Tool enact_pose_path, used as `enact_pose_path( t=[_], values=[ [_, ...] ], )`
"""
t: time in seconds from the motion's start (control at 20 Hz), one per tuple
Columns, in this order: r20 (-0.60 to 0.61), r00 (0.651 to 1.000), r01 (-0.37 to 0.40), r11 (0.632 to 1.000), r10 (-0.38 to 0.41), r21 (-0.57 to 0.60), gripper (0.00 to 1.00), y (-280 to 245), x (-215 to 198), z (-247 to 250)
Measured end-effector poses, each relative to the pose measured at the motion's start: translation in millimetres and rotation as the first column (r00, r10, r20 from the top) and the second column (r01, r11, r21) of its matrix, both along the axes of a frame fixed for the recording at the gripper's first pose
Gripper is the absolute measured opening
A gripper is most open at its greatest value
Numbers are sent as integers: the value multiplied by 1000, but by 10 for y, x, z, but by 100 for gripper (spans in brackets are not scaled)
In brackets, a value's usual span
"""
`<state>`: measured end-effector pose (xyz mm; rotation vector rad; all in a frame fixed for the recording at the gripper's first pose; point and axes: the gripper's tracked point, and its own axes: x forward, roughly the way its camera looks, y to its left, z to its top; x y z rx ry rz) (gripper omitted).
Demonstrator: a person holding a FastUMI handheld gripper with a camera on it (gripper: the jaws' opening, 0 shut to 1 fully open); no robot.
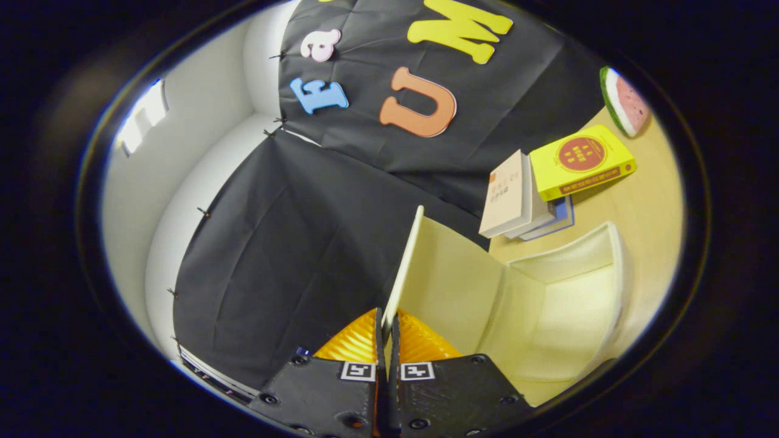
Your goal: Open the storage box then place both shoes into the box .Put the left shoe in first, then the right shoe, with the right side of both shoes facing outward in a uniform manner.
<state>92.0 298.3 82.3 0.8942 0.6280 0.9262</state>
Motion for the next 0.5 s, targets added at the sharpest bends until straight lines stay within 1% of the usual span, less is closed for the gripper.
enact_pose_path(
  t=[0.1, 0.15, 0.3, 0.35, 0.45, 0.5],
  values=[
    [3, 1000, -13, 1000, 13, 0, 0, 276, 16, 24],
    [7, 1000, -24, 1000, 24, -9, 5, 396, 22, 27],
    [1, 999, -33, 999, 33, -27, 5, 752, 115, 32],
    [-3, 999, -33, 999, 32, -36, 12, 841, 138, 8],
    [-11, 999, -51, 998, 50, -48, 32, 953, 145, 5],
    [-4, 998, -56, 998, 56, -36, 42, 969, 151, 56]
  ],
)
